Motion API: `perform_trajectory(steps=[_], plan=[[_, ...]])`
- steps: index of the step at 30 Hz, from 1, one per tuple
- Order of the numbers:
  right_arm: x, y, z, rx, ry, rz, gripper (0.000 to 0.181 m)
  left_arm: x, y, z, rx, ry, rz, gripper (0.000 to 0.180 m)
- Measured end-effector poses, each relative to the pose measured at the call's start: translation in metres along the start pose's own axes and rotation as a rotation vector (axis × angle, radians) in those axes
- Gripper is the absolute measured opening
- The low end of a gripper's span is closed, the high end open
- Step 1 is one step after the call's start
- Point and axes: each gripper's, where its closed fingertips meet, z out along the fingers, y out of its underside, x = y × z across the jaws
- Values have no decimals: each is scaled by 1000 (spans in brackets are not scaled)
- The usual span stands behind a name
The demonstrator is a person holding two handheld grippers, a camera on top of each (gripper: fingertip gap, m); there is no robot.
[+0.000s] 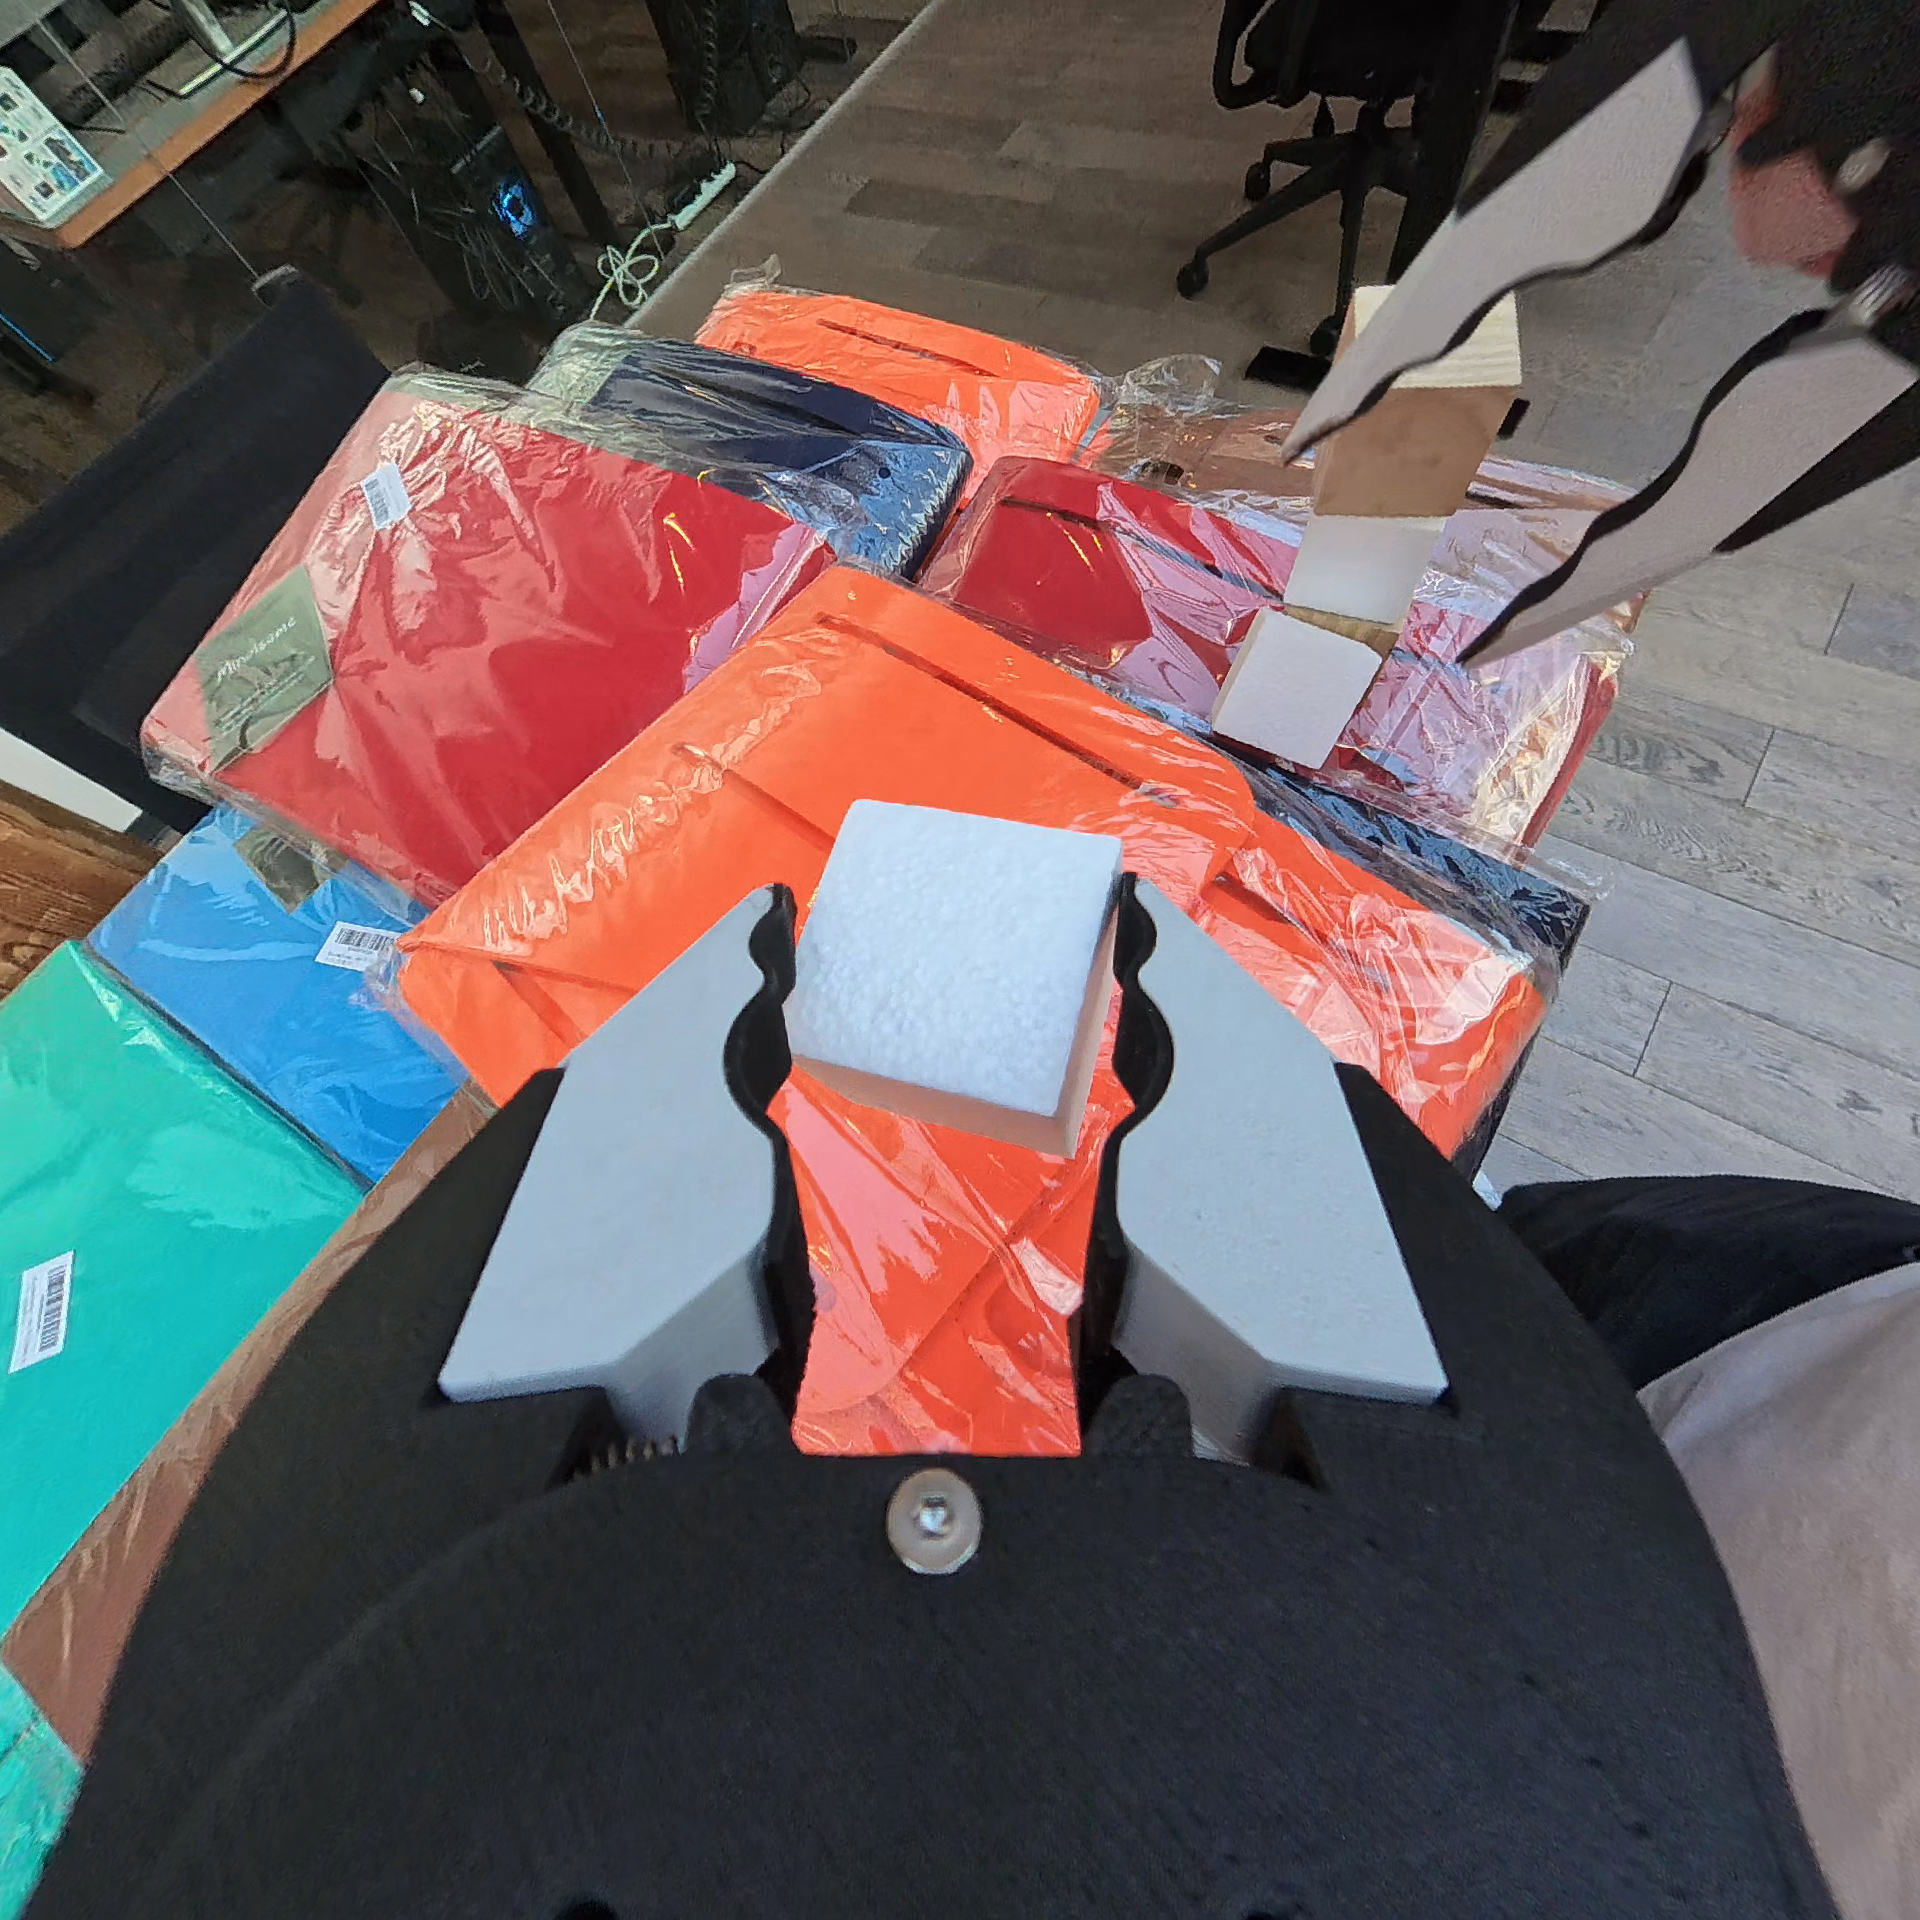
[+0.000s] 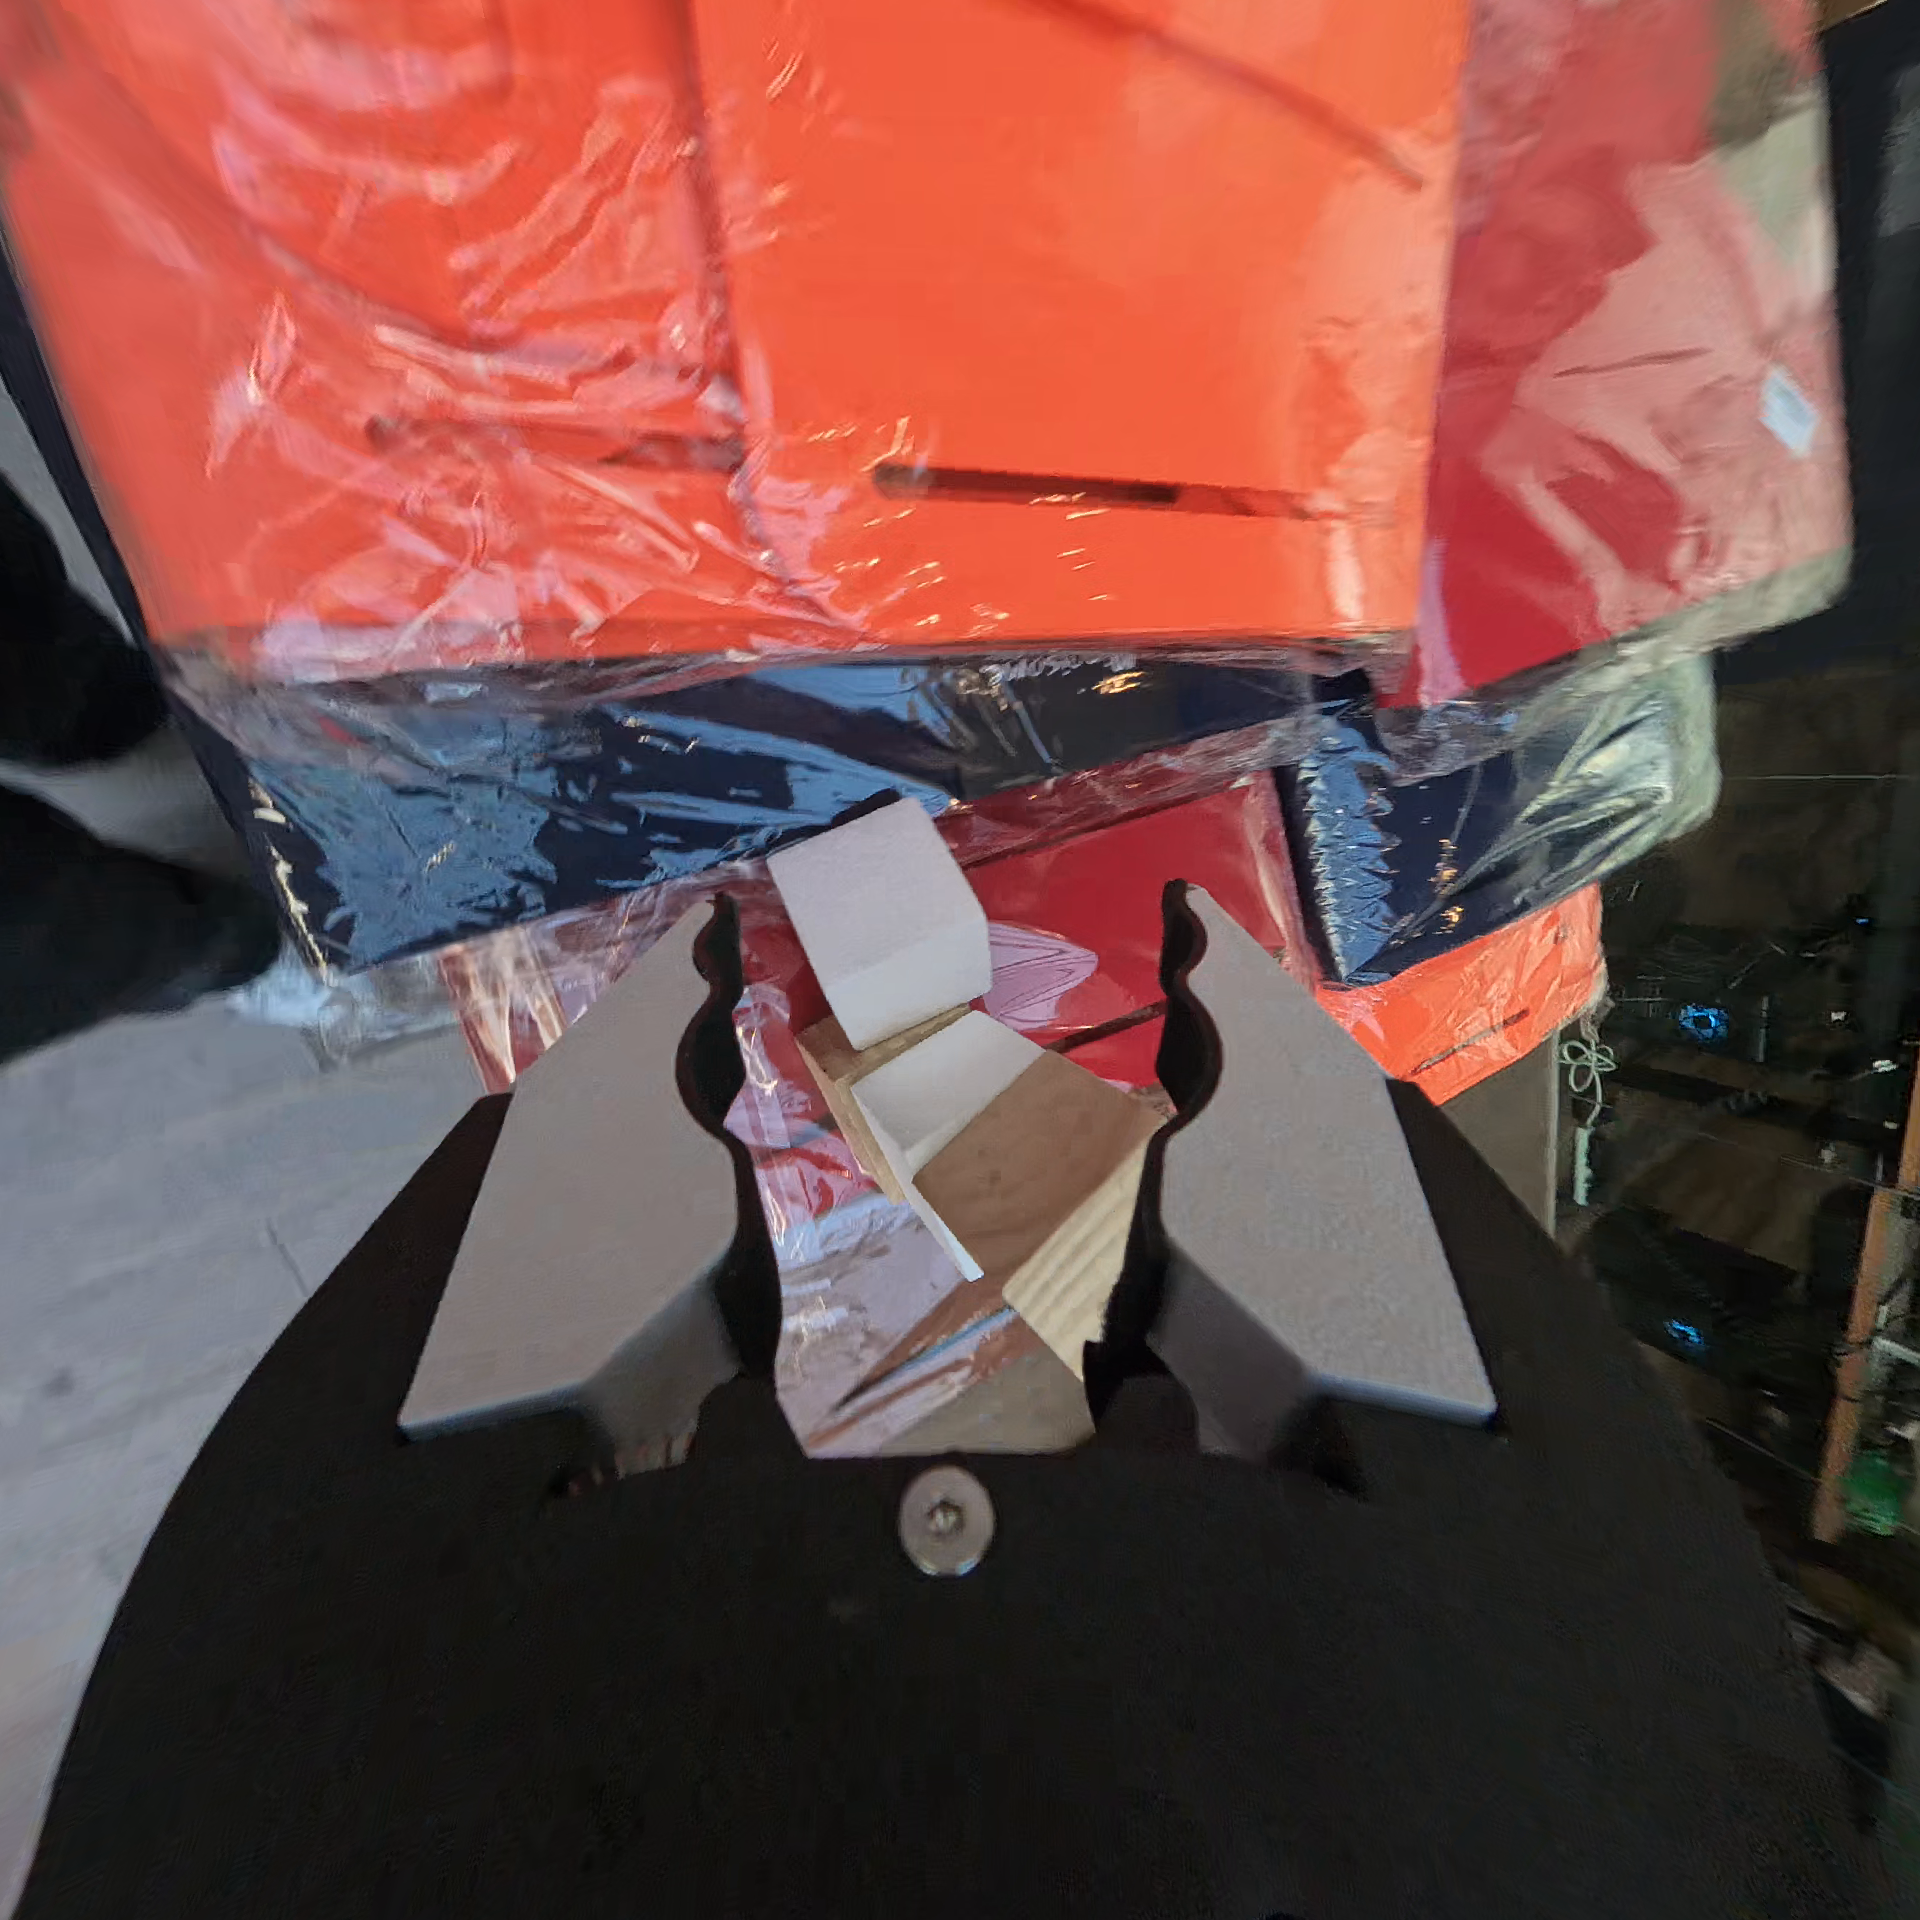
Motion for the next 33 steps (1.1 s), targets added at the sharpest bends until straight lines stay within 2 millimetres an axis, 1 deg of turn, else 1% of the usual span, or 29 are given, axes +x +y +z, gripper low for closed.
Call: perform_trajectory(steps=[3, 5, 7, 8, 9, 11, 13, 14, 16, 17, 18, 19, 20, 21, 22, 23, 24, 25, 26, 27, 28, 30, 33], plan=[[-22, 14, 37, -231, -79, -163, 81, -3, 9, -13, 12, -11, -24, 61], [-27, 29, 55, -362, -78, -258, 81, -5, 16, -22, 17, -16, -45, 61], [-30, 43, 69, -458, -87, -268, 81, -7, 22, -30, 22, -22, -64, 61], [-28, 50, 73, -512, -71, -267, 80, -8, 25, -33, 25, -24, -72, 61], [-28, 55, 75, -545, -64, -276, 75, -10, 28, -36, 29, -26, -80, 61], [-30, 59, 77, -569, -74, -273, 55, -13, 33, -40, 33, -31, -95, 61], [-31, 53, 76, -523, -69, -245, 55, -15, 35, -42, 35, -30, -105, 61], [-26, 46, 73, -487, -38, -238, 55, -15, 35, -42, 37, -27, -107, 61], [-21, 28, 62, -401, -4, -181, 54, -13, 31, -42, 47, -17, -104, 61], [-15, 13, 52, -330, 25, -135, 54, -12, 28, -41, 54, -12, -99, 61], [-8, 0, 36, -265, 52, -79, 54, -11, 24, -41, 59, -9, -92, 61], [7, -6, 9, -219, 115, 5, 54, -10, 20, -40, 63, -7, -84, 61], [26, -6, -28, -139, 208, 161, 54, -9, 16, -40, 67, -5, -74, 61], [33, -7, -66, 18, 223, 362, 53, -8, 11, -41, 76, -3, -63, 61], [39, -4, -101, 192, 226, 564, 53, -5, 6, -42, 88, 3, -56, 61], [46, 10, -129, 309, 250, 735, 52, -2, 2, -42, 95, 14, -53, 61], [50, 30, -146, 370, 257, 864, 52, 1, -1, -41, 101, 30, -52, 61], [53, 49, -153, 396, 257, 954, 52, 5, -5, -40, 109, 48, -51, 61], [55, 66, -154, 393, 255, 1023, 52, 8, -11, -38, 119, 65, -49, 61], [56, 75, -152, 395, 242, 1061, 53, 11, -16, -36, 128, 78, -43, 61], [58, 77, -146, 409, 217, 1077, 53, 13, -21, -34, 134, 83, -37, 61], [61, 80, -128, 385, 185, 1089, 53, 16, -29, -28, 142, 95, -31, 61], [59, 81, -96, 278, 151, 1044, 53, 23, -41, -22, 153, 121, -30, 61]])
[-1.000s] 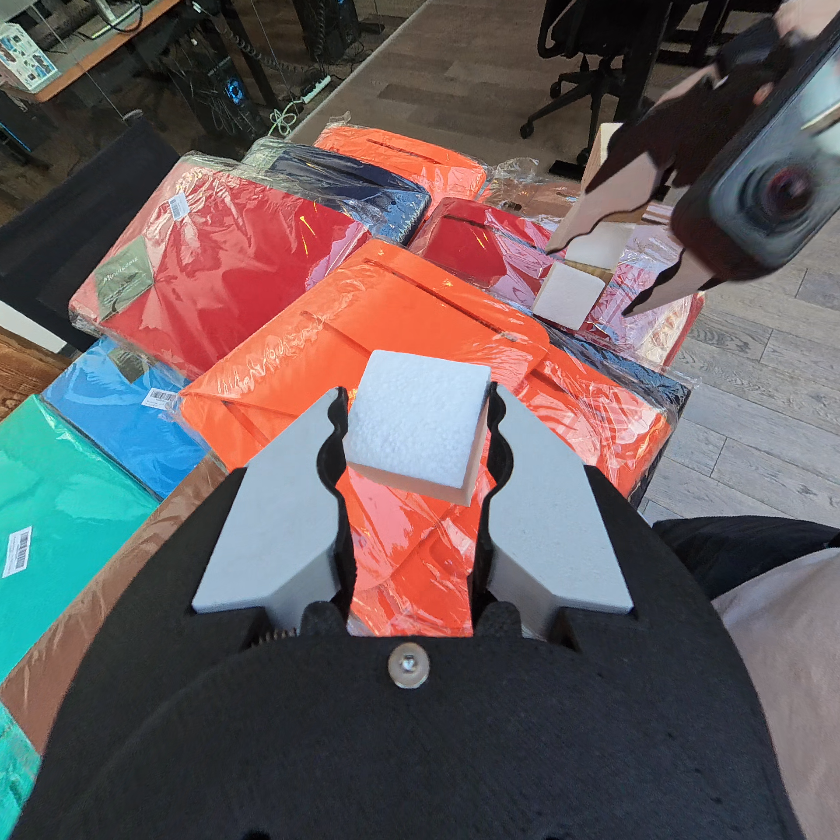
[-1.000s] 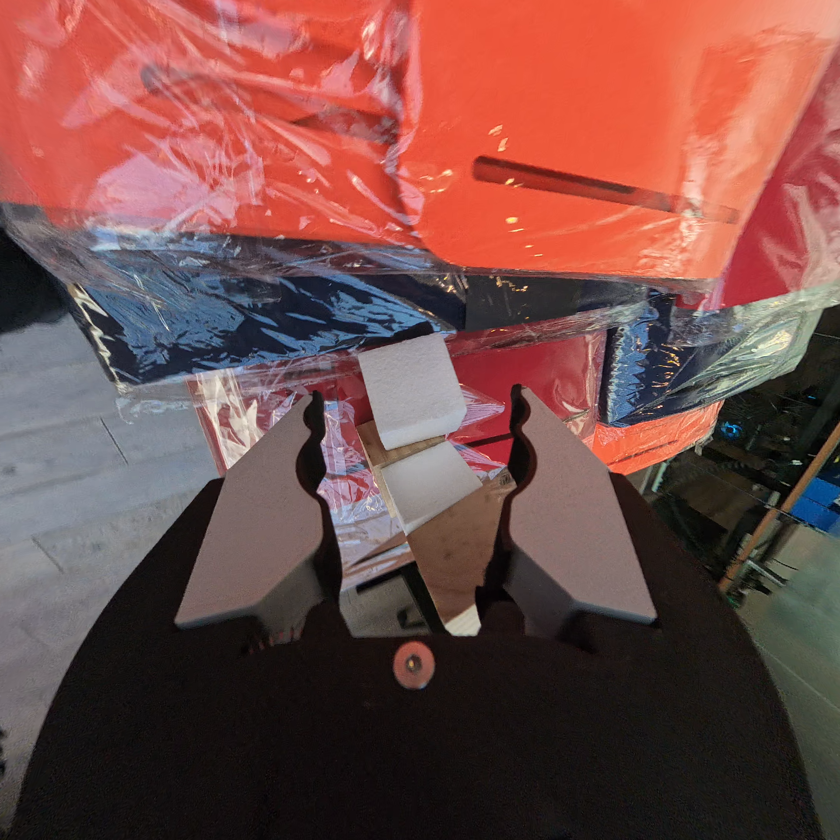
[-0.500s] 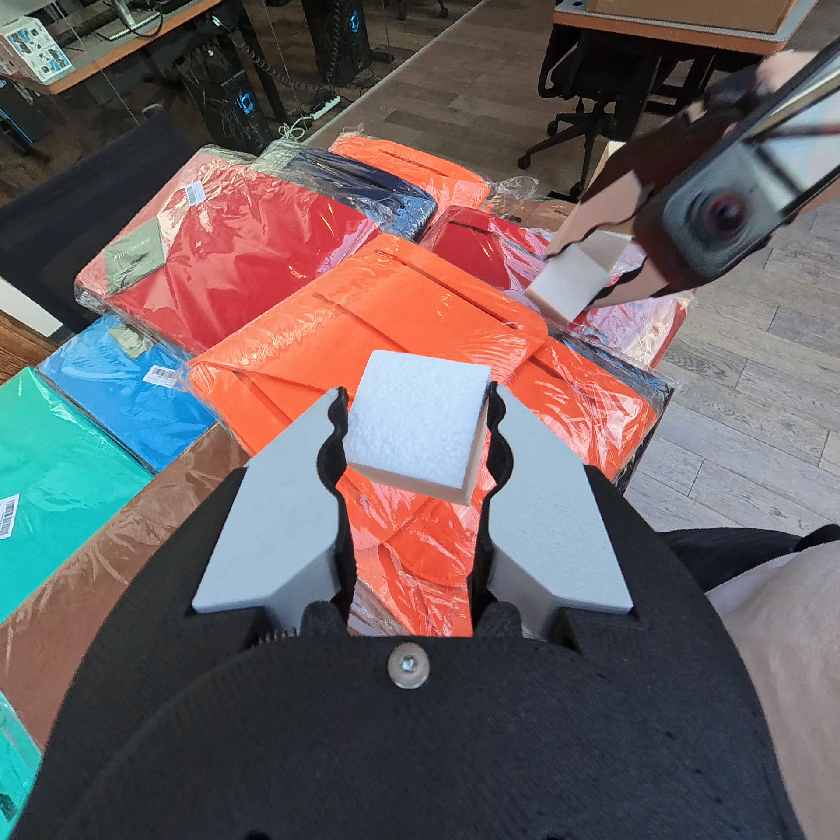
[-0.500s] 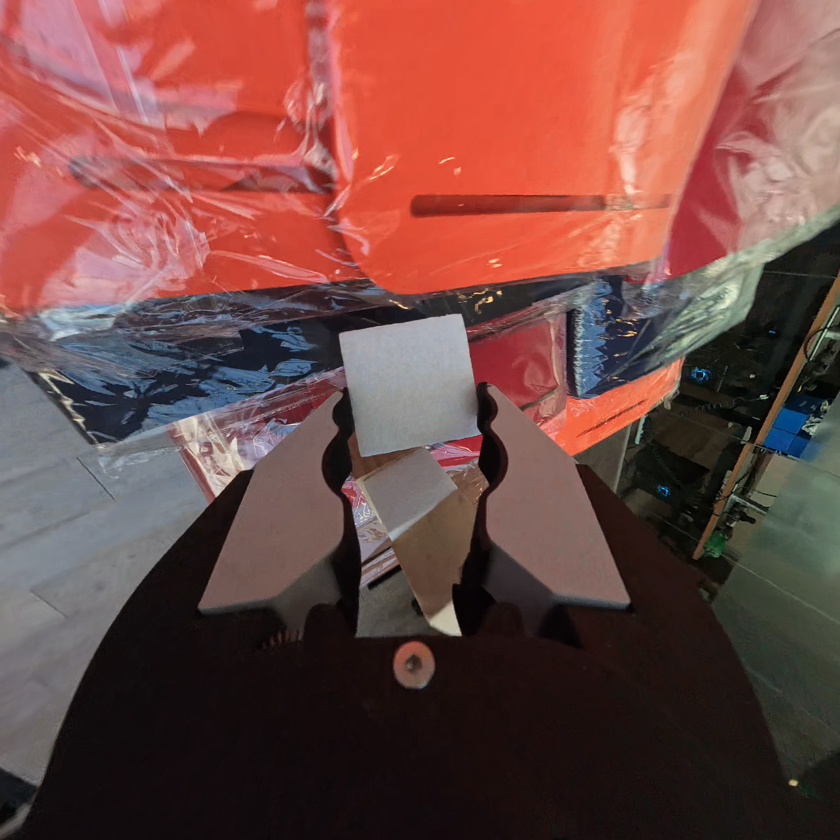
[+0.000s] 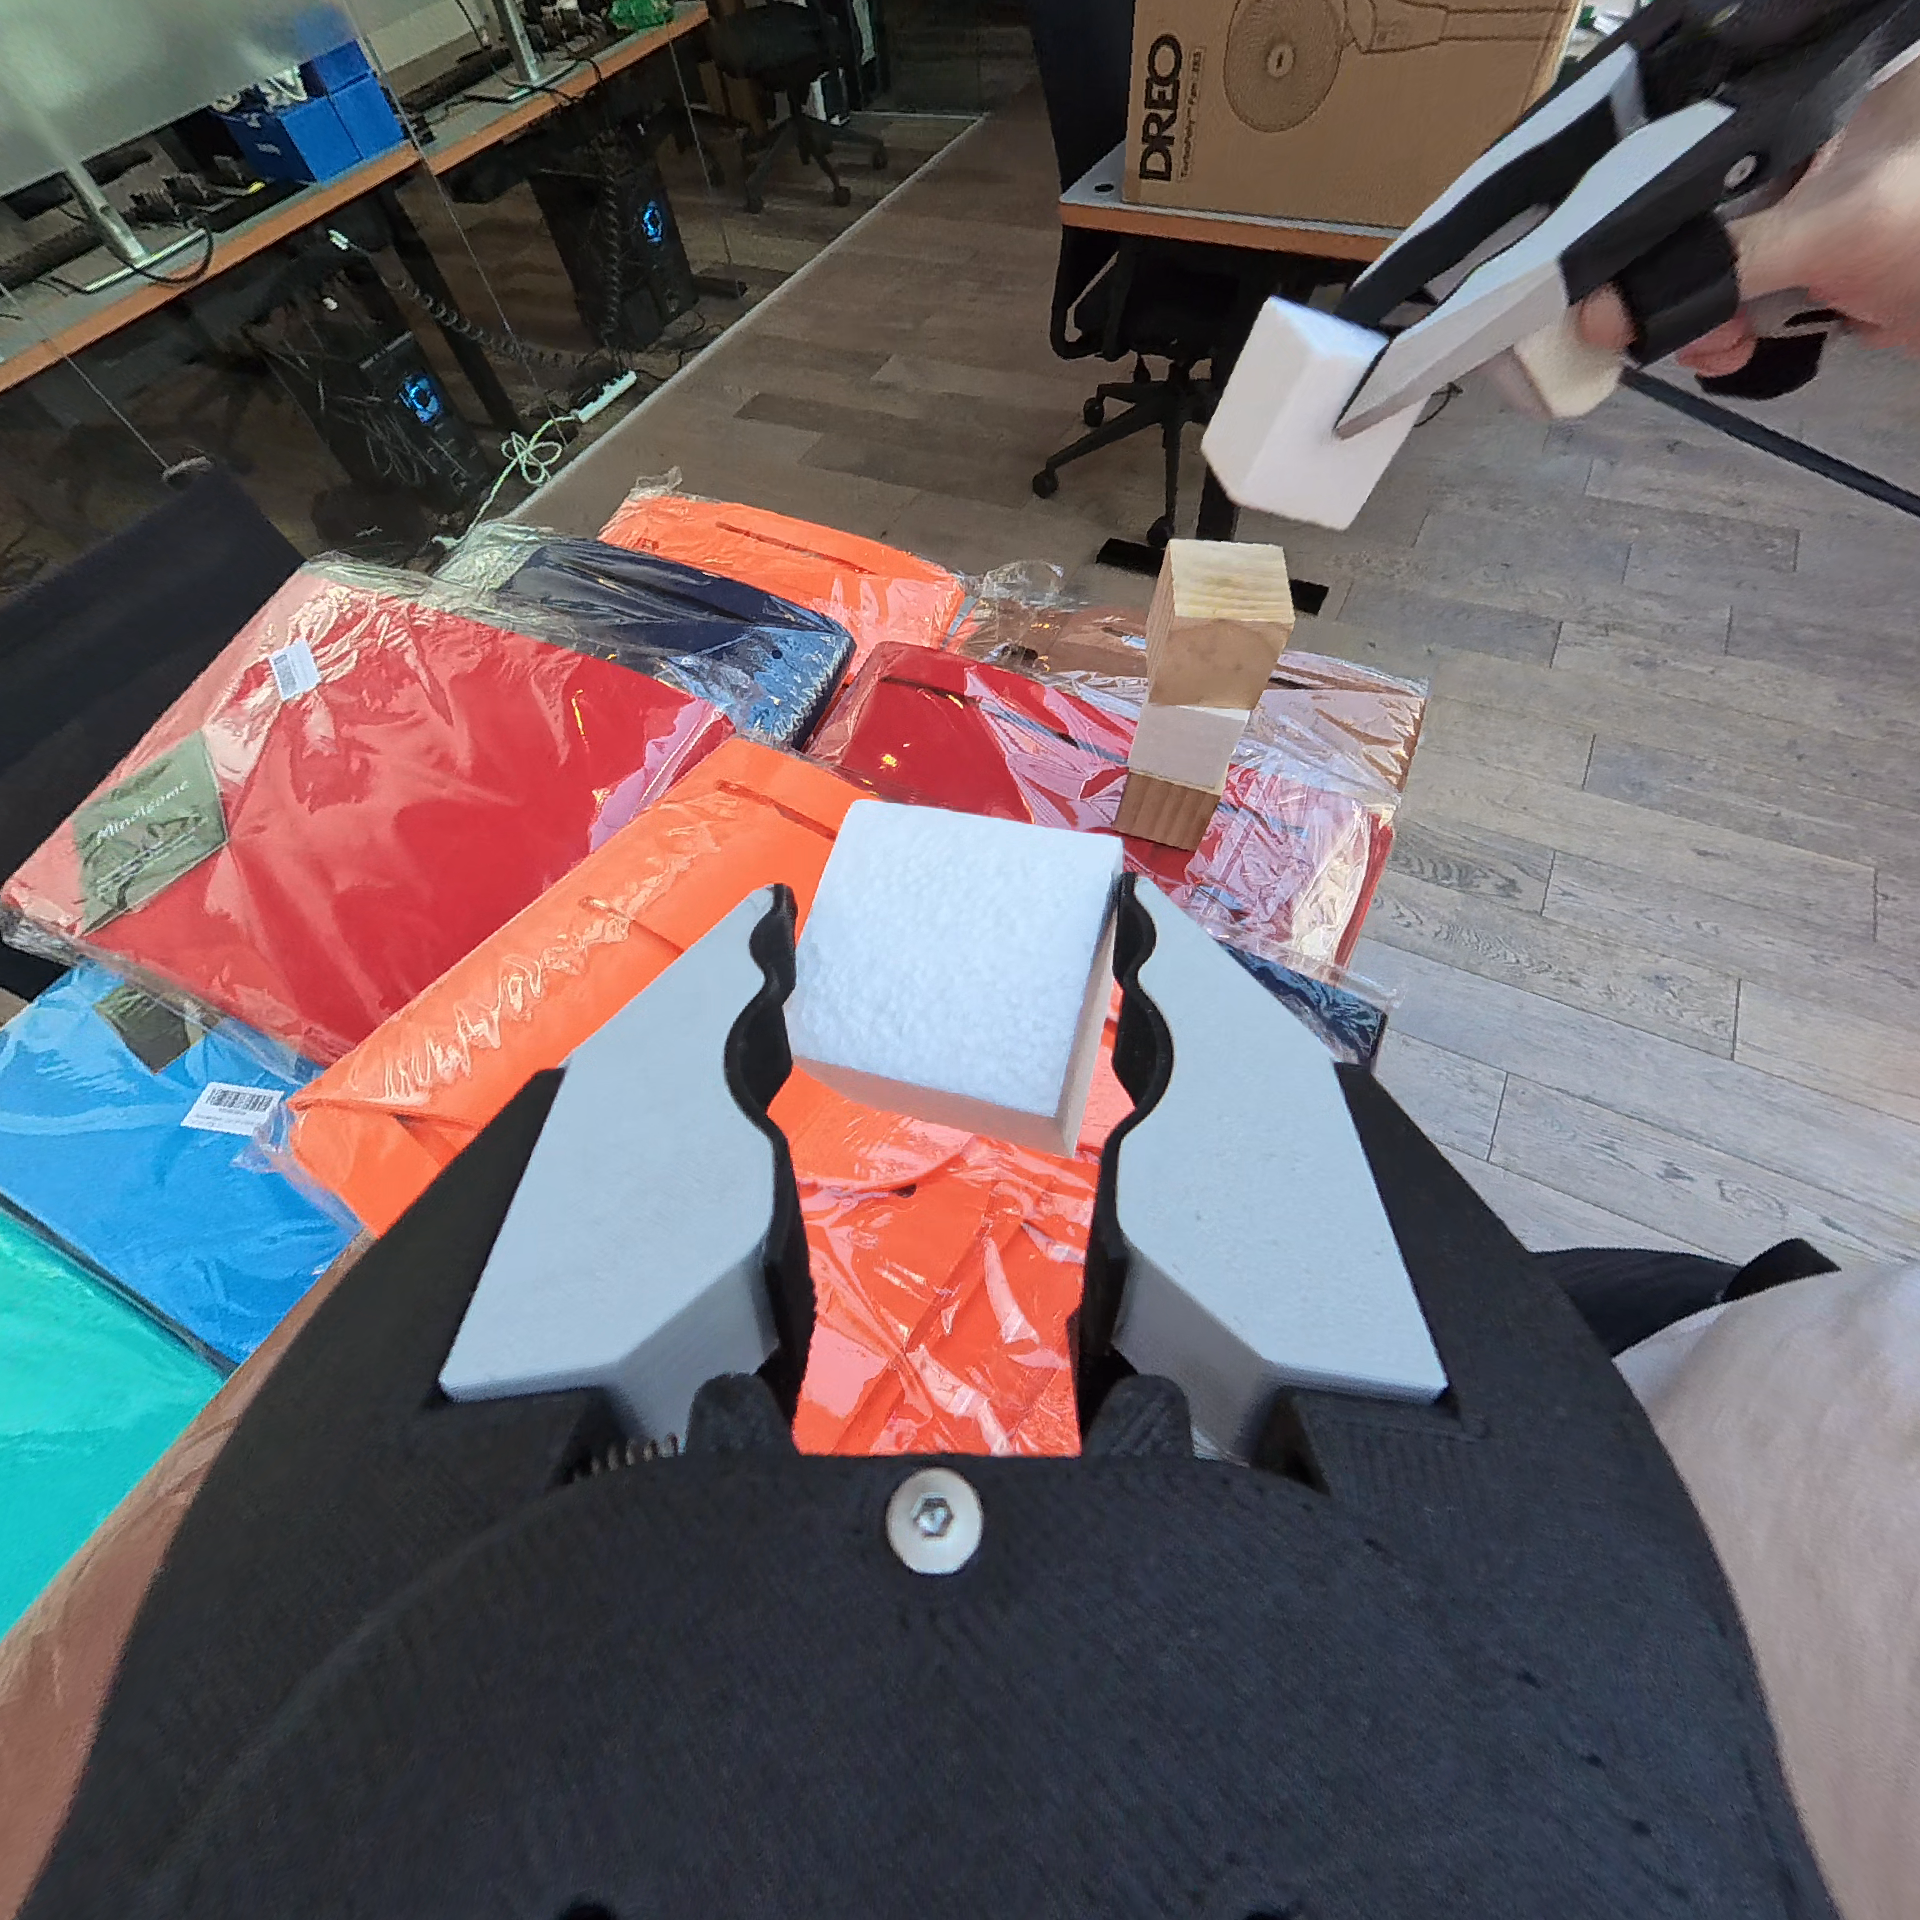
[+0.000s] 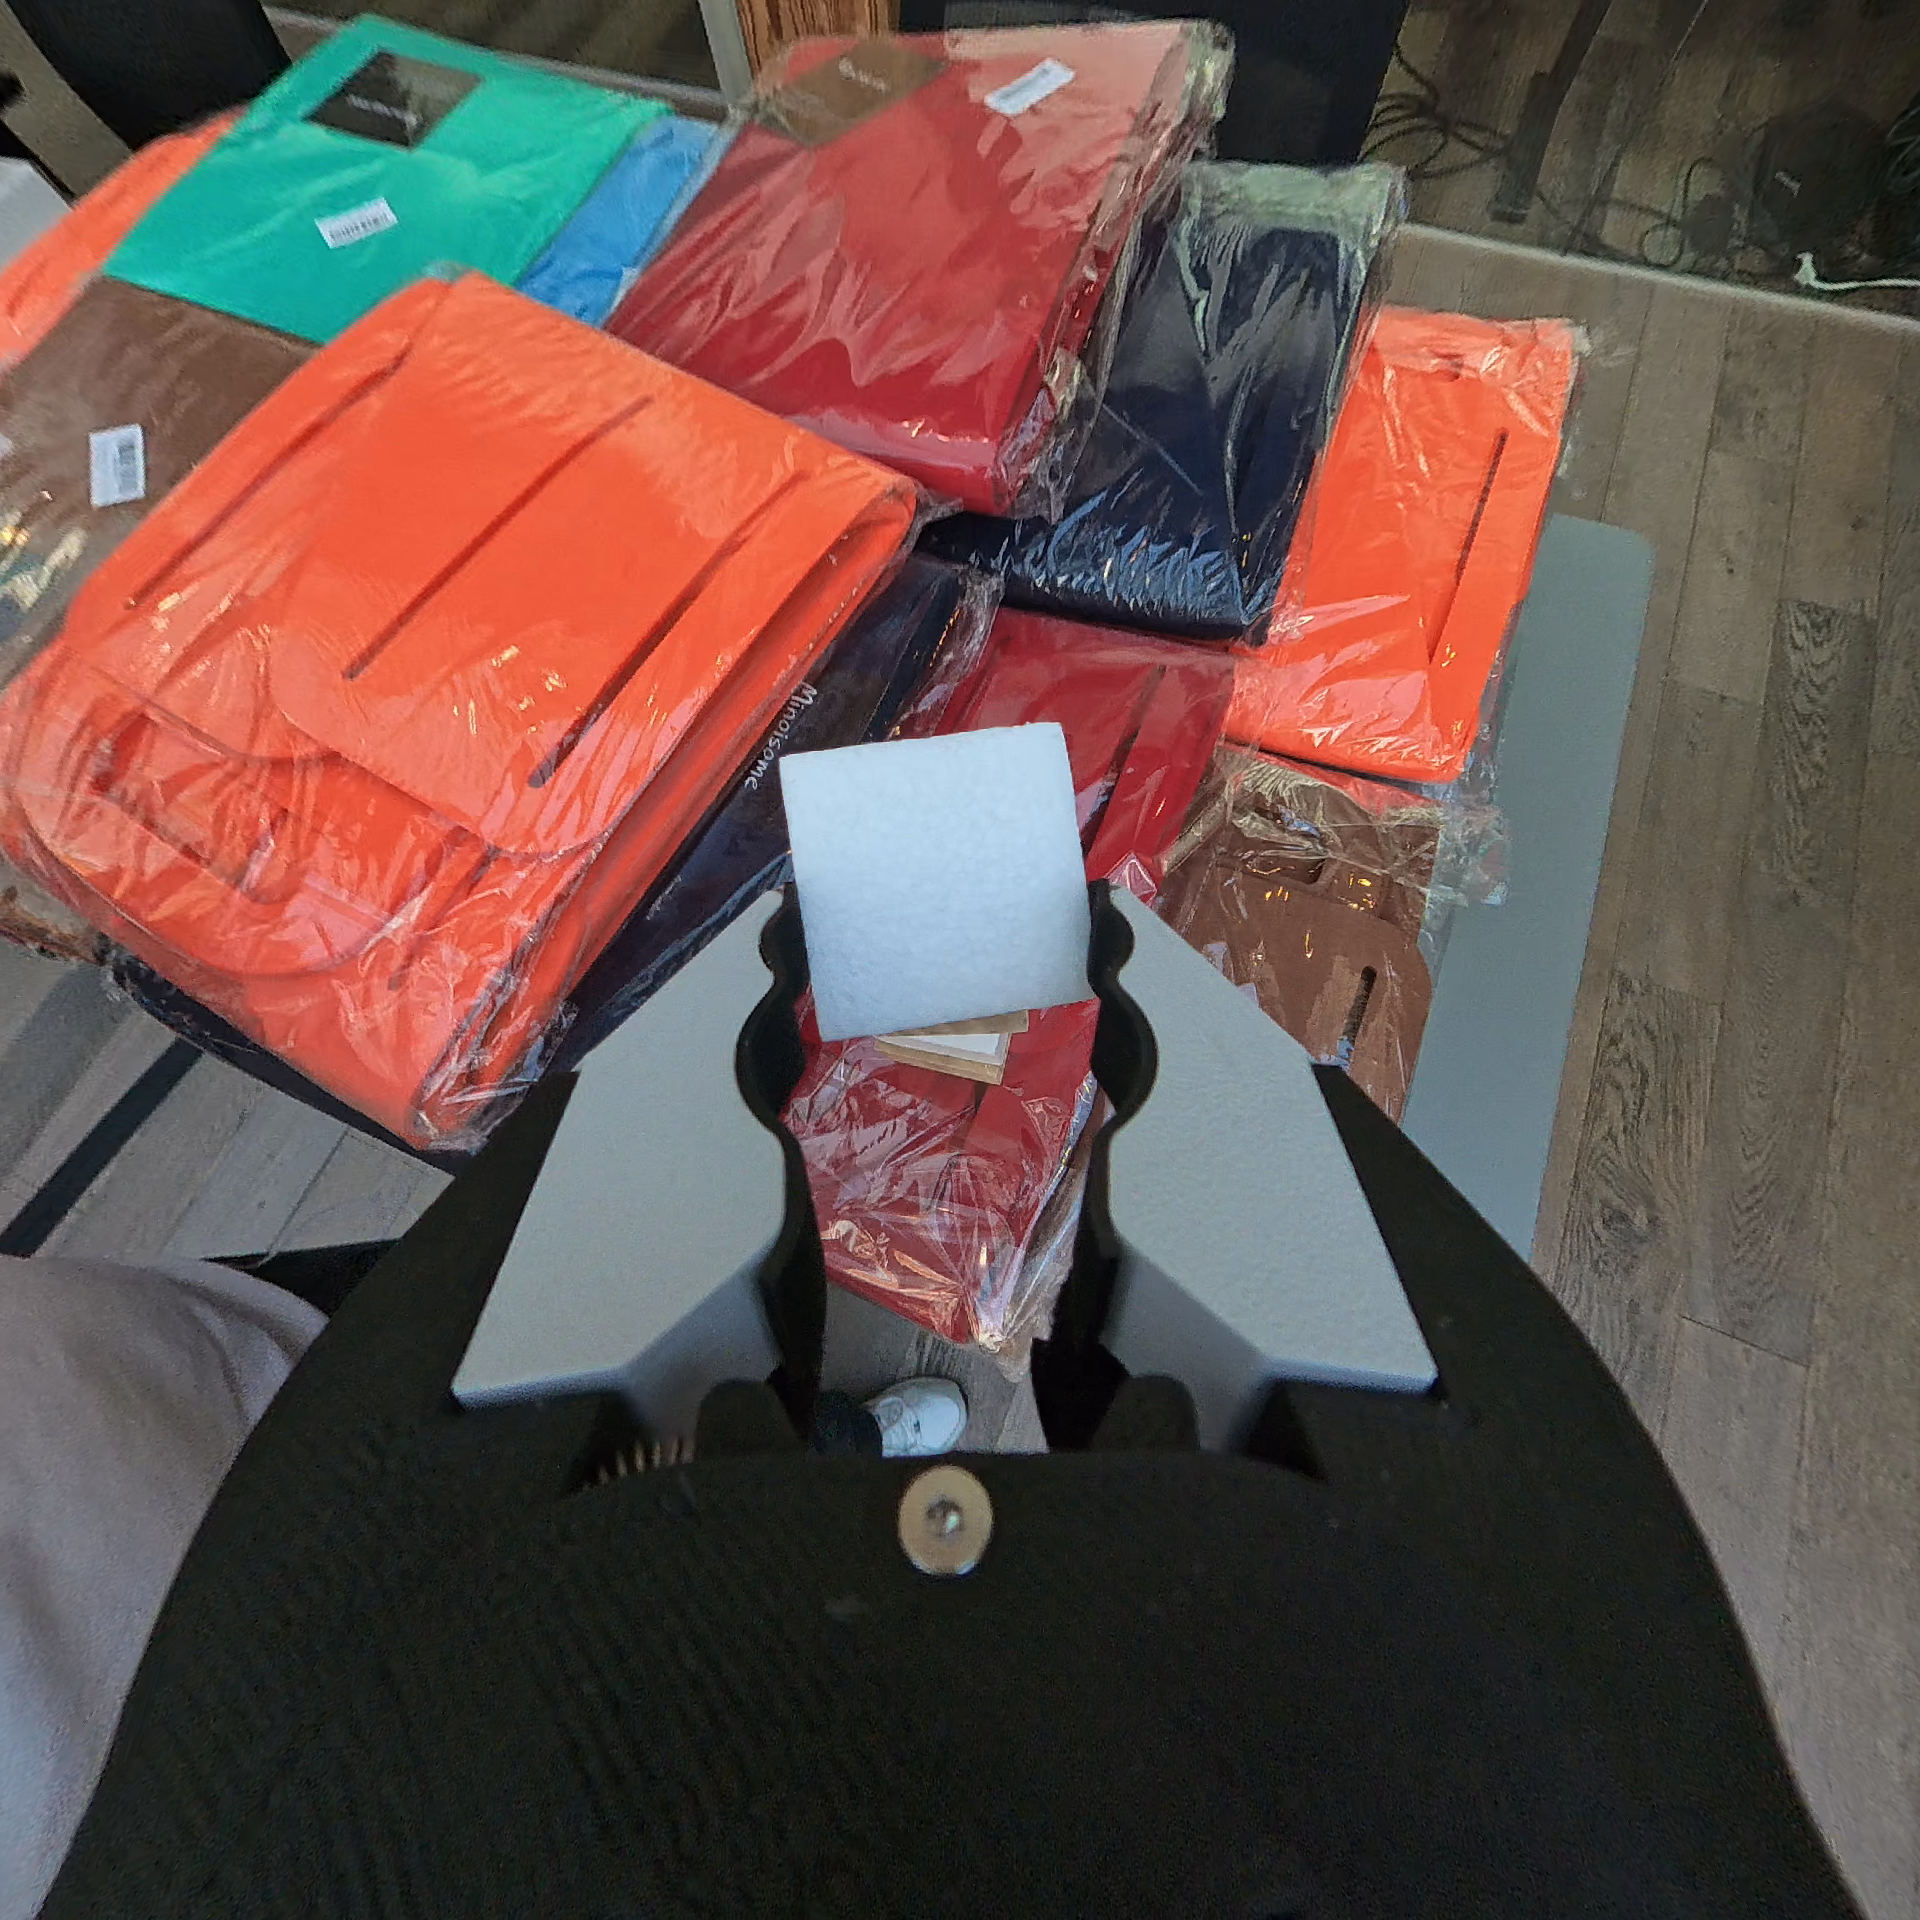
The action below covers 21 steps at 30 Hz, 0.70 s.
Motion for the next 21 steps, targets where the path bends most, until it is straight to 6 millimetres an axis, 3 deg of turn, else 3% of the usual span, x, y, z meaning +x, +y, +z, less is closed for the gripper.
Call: perform_trajectory(steps=[3, 11, 21], plan=[[-3, 4, 15, -73, 10, -59, 53, 6, -4, 5, -9, 5, 20, 61], [-6, 9, 34, -214, 27, -178, 54, 13, 5, 5, -42, -3, 19, 61], [-7, 11, 41, -180, 18, -197, 61, 9, 7, 5, -43, -2, 0, 61]])
